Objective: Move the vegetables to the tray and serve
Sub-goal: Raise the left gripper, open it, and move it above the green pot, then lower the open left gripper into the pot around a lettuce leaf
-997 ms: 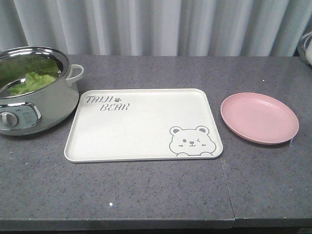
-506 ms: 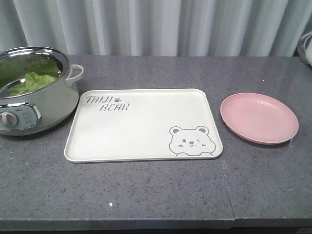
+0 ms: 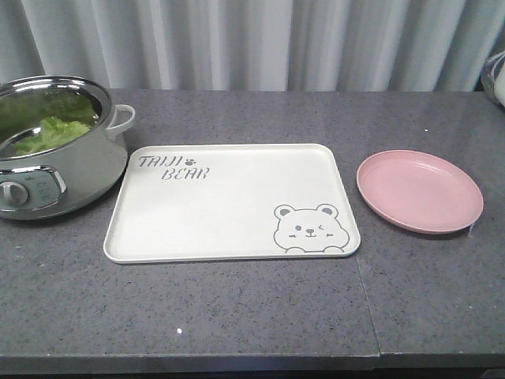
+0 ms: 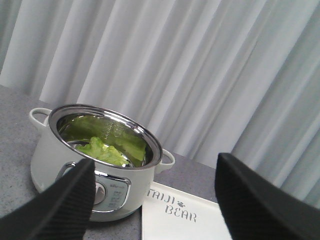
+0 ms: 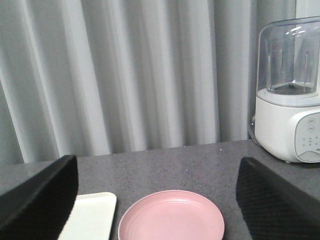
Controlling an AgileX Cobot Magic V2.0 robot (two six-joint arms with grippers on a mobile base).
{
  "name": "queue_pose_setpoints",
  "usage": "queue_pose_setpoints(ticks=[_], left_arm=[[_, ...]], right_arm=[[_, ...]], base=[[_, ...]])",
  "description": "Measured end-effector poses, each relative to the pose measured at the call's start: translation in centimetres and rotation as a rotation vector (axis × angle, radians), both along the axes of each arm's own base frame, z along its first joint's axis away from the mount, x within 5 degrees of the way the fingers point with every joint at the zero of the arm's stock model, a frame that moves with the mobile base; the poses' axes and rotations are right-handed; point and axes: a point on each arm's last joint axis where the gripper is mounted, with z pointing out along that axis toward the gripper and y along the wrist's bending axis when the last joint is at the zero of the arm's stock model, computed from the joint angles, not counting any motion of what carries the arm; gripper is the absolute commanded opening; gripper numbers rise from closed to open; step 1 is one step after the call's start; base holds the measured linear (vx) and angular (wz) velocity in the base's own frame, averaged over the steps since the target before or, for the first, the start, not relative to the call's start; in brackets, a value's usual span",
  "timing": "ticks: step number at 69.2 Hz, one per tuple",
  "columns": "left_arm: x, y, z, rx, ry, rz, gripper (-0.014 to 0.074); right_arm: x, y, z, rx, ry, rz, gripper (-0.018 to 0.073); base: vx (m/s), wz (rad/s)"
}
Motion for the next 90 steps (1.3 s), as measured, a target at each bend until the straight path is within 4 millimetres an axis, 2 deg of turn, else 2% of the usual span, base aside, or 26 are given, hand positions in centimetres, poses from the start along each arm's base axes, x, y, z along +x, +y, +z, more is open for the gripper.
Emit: queue_pose_setpoints(ticks=[9,16,26,34,38,39,40,46,52,59,66,73,78,90], left_arm=[[2.2,-0.1,3.8,0.105,0.041,-0.014,0.0464],[5.5,0.0,7.3,0.189,0.093,-0.026,0.0464],[12.3,0.1,11.0,0.28,0.211,-0.049,0.0464],[19.1,0.2,12.5,0.296,0.341,-0.073,0.0464],[22.9,0.3,12.4,0.307,0.43,-0.091,0.0464],[24.1,0.3,11.9,0.308,0.473,-0.099,0.0464],[24.7,0.3,12.2,0.311,0.479,-0.102,0.0464],[29.6,0.4,10.8,0.316,0.634,-0.133,0.0464],[34.3,0.6,8.4,0.318,0.784,-0.155,0.0464],[39.4,0.8,4.3,0.284,0.88,-0.151,0.0464],[42.0,0.9,1.1,0.259,0.94,-0.149,0.0464],[43.2,1.2,-1.0,0.224,0.983,-0.166,0.0464],[43.2,1.7,-1.1,0.213,0.984,-0.161,0.0464],[41.8,4.2,1.4,0.169,0.931,-0.115,0.0463]], right_arm=[[0.0,0.0,-0.4,-0.022,0.047,-0.003,0.0578],[0.0,0.0,-0.5,-0.038,0.061,-0.004,0.0578],[0.0,0.0,-0.6,-0.041,0.065,-0.004,0.0578],[0.0,0.0,-0.6,-0.041,0.067,-0.004,0.0578],[0.0,0.0,-0.6,-0.041,0.072,-0.004,0.0578],[0.0,0.0,-0.7,-0.041,0.073,-0.004,0.0578],[0.0,0.0,-0.7,-0.041,0.076,-0.004,0.0578],[0.0,-0.1,-0.8,-0.041,0.095,-0.005,0.0578],[0.0,-0.1,-1.0,-0.041,0.108,-0.005,0.0578],[0.0,-0.1,-1.0,-0.042,0.117,-0.006,0.0578],[-0.1,-0.1,-1.2,-0.043,0.131,-0.006,0.0578],[-0.1,-0.1,-1.4,-0.043,0.153,-0.007,0.0578],[-0.1,-0.1,-1.5,-0.044,0.164,-0.008,0.0578],[-0.1,-0.1,-1.5,-0.045,0.17,-0.007,0.0578]], base=[[0.0,0.0],[0.0,0.0],[0.0,0.0],[0.0,0.0],[0.0,0.0],[0.0,0.0],[0.0,0.0],[0.0,0.0],[0.0,0.0],[0.0,0.0],[0.0,0.0],[0.0,0.0],[0.0,0.0],[0.0,0.0]])
